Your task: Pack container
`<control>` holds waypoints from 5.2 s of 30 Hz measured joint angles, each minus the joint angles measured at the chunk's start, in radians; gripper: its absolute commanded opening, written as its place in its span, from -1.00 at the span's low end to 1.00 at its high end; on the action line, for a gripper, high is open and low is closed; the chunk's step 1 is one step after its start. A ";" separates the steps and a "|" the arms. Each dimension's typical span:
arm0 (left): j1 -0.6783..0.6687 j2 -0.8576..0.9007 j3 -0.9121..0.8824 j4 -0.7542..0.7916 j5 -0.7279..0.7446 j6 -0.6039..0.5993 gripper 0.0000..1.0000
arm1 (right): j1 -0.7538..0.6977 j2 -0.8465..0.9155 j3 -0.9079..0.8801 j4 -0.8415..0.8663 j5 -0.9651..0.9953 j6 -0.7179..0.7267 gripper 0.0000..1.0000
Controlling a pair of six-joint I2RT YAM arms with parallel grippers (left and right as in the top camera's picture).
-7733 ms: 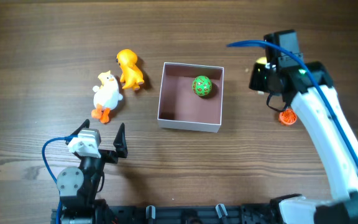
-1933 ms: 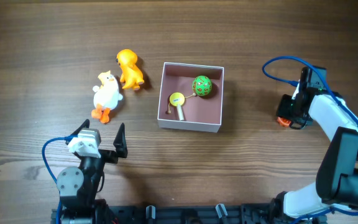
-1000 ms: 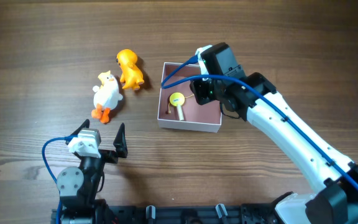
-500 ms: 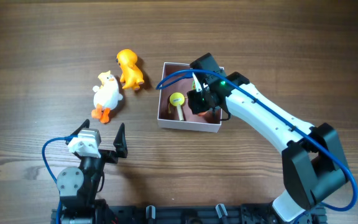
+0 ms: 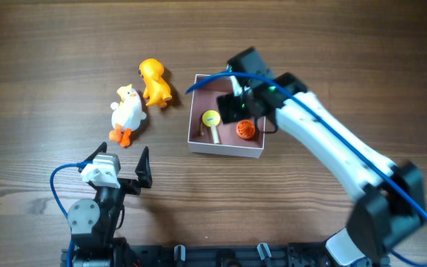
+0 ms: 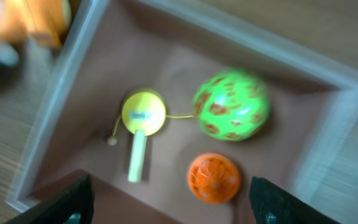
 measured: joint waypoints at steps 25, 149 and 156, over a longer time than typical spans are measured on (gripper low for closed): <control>0.000 0.000 0.000 0.000 0.000 0.000 1.00 | -0.729 -0.296 0.123 -0.327 0.225 0.099 0.99; 0.000 0.000 0.000 0.000 0.000 0.000 1.00 | -0.729 -0.296 0.123 -0.325 0.225 0.099 0.99; 0.000 0.000 0.000 0.000 0.000 0.000 0.99 | -0.729 -0.296 0.123 -0.325 0.225 0.099 0.99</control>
